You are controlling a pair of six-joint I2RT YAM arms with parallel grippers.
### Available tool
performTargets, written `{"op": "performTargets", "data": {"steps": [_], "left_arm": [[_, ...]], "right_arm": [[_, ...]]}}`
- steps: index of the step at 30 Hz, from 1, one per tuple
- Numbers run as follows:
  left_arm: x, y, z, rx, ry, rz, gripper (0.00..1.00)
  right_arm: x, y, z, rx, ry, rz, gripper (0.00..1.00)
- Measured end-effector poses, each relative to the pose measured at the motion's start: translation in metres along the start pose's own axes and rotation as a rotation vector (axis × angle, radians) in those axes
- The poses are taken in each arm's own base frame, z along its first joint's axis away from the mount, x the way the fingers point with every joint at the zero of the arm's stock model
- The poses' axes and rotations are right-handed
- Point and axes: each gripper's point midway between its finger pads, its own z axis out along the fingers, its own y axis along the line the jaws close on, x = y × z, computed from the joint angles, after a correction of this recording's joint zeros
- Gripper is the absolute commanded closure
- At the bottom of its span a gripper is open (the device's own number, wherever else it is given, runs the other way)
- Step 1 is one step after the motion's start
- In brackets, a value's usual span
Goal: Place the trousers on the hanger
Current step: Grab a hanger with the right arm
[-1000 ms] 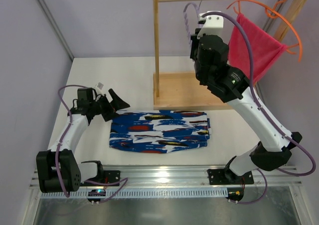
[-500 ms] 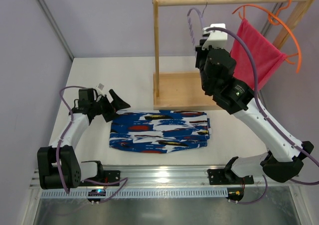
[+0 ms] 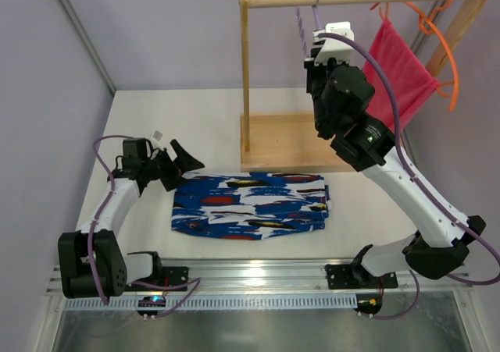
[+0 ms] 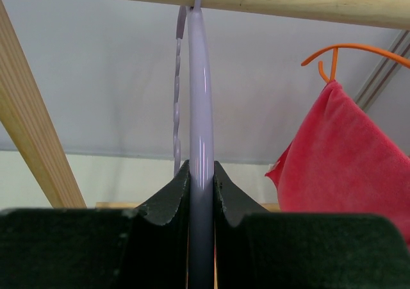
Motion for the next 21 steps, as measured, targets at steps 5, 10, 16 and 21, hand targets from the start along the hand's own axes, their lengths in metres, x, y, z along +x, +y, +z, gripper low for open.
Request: {"op": "performTargets", "data": {"steps": [5, 10, 16, 21], "left_arm": [[0.0, 0.0, 0.0, 0.001, 0.0, -0.001, 0.0], [0.0, 0.0, 0.0, 0.002, 0.0, -0.002, 0.0], [-0.001, -0.001, 0.0, 0.004, -0.002, -0.001, 0.0], [-0.001, 0.001, 0.002, 0.0, 0.002, -0.005, 0.0]], "right_arm": [[0.002, -0.004, -0.007, -0.017, 0.012, 0.015, 0.96], [0.01, -0.027, -0.034, -0.033, 0.013, 0.038, 0.96], [0.012, -0.054, -0.061, -0.036, -0.019, 0.071, 0.96], [0.036, -0.045, -0.069, -0.085, 0.026, 0.101, 0.96]]}}
